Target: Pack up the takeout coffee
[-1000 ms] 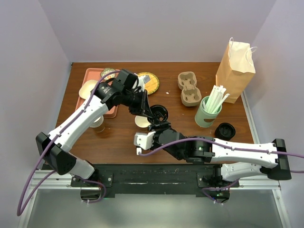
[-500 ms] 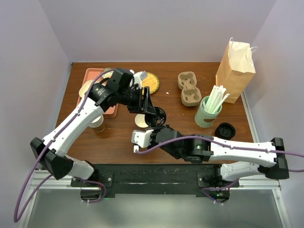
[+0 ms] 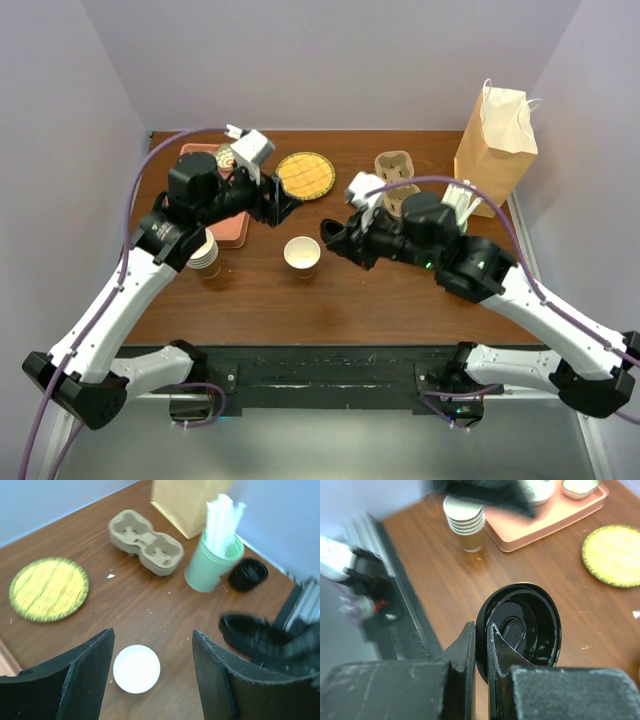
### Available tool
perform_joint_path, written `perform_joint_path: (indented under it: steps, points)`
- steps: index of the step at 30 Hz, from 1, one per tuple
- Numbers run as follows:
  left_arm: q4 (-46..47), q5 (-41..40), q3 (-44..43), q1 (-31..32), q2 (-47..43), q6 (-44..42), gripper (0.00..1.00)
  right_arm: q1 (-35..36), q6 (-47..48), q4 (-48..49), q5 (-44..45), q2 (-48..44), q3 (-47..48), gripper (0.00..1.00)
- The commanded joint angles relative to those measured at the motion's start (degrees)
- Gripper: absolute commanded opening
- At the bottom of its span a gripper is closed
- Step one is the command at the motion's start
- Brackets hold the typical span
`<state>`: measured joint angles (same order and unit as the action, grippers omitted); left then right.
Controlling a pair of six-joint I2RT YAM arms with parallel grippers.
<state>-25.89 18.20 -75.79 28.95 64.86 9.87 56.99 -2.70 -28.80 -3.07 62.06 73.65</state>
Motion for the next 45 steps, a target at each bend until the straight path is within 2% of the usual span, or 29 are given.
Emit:
perform_joint_path:
  steps: [1, 3, 4, 5, 6, 7, 9, 12, 17, 22, 27, 37, 40, 43, 45]
  points:
    - [5.9, 19.2, 8.5, 0.7, -4.8, -14.9, 0.68, -12.7, -8.4, -2.8, -28.2, 1.2, 3.4, 0.0]
    - [7.3, 23.8, 14.0, 1.3, -7.4, -22.6, 0.65, -15.8, -9.2, -4.9, -34.3, 3.9, 5.3, 0.0]
    - [8.5, 29.0, 16.2, 1.3, -10.9, -25.4, 0.62, -18.4, -9.7, -6.3, -37.8, 6.3, 6.9, 0.0]
    - [9.7, 30.7, 18.2, 1.3, -13.0, -30.4, 0.6, -19.6, -11.1, -6.3, -43.5, 7.1, 7.4, 0.0]
    - [12.7, 31.2, 21.3, 1.3, -15.0, -31.7, 0.62, -20.4, -12.0, -5.8, -46.5, 7.6, 7.7, 0.0]
    - [15.1, 29.6, 22.7, 1.3, -18.9, -31.8, 0.64, -21.7, -12.8, -4.3, -48.8, 8.1, 8.1, 0.0]
    - [20.1, 28.3, 25.4, 1.3, -21.3, -30.7, 0.68, -22.3, -15.3, -2.3, -53.6, 8.8, 8.2, 0.0]
    - [19.0, 30.2, 24.1, 1.3, -20.5, -29.3, 0.69, -22.6, -16.1, -1.8, -57.2, 9.9, 8.3, 0.0]
    - [18.1, 34.9, 23.1, 1.3, -15.6, -27.1, 0.67, -22.7, -20.1, 2.7, -60.3, 10.0, 5.9, 0.0]
    - [23.3, 36.4, 24.0, 1.4, -14.9, -25.2, 0.67, -22.7, -24.4, 8.0, -62.7, 9.9, 4.2, 0.0]
    - [27.4, 38.3, 24.7, 1.5, -13.5, -22.8, 0.66, -22.7, -25.1, 8.1, -63.2, 10.7, 4.1, 0.0]
    - [37.7, 40.4, 29.8, 2.0, -13.4, -12.5, 0.62, -22.7, -29.3, 14.0, -64.3, 10.4, 0.2, 0.0]
    - [39.4, 40.4, 30.2, 2.1, -12.7, -9.9, 0.57, -22.7, -30.7, 16.0, -64.3, 10.2, -0.8, 0.0]
    - [42.1, 40.3, 31.3, 2.1, -12.3, -3.2, 0.47, -22.7, -30.7, 15.7, -63.5, 10.3, -0.8, 0.01]
    - [43.6, 39.9, 31.8, 2.1, -12.1, -0.4, 0.38, -22.6, -30.3, 15.1, -62.2, 10.1, -0.3, 0.08]
